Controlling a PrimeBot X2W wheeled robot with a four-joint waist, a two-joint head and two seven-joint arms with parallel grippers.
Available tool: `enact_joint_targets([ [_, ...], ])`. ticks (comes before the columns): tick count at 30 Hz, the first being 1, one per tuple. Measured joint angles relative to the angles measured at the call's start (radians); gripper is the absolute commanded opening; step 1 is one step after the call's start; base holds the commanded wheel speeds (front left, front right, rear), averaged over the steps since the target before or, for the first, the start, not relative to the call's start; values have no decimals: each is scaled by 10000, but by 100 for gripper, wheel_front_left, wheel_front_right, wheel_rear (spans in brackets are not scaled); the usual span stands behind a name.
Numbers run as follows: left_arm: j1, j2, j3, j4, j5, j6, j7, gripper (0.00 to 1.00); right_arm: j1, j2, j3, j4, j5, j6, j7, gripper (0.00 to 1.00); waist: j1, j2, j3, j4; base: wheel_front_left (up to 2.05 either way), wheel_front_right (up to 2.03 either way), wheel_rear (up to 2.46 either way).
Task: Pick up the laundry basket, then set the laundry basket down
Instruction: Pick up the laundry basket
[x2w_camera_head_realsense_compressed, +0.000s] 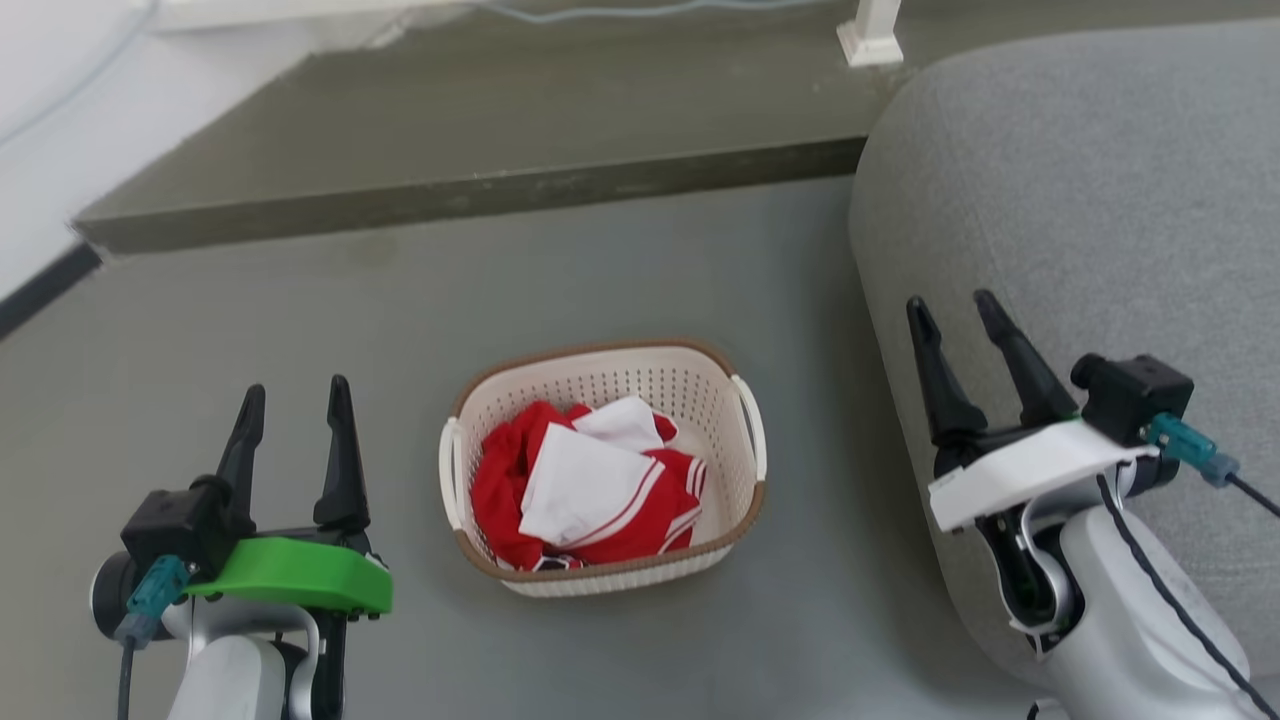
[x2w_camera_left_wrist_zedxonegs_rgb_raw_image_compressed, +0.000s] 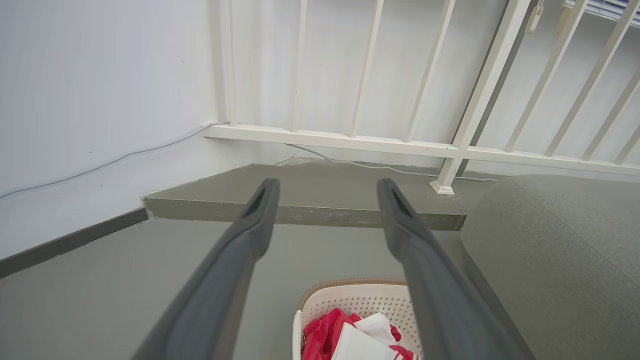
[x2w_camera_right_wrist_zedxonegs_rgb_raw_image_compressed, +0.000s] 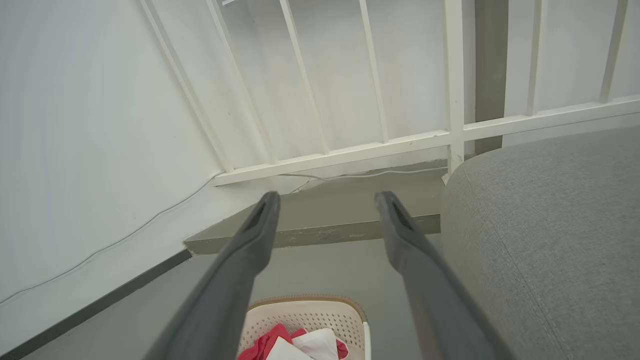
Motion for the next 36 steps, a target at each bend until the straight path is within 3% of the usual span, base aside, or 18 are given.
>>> enact_joint_targets([
  [36,-1951,8,267,52,389,-61,0,100,-1915,397,-284,-33,-339,272,0,100,0,0,3538,-560,0,0,0],
])
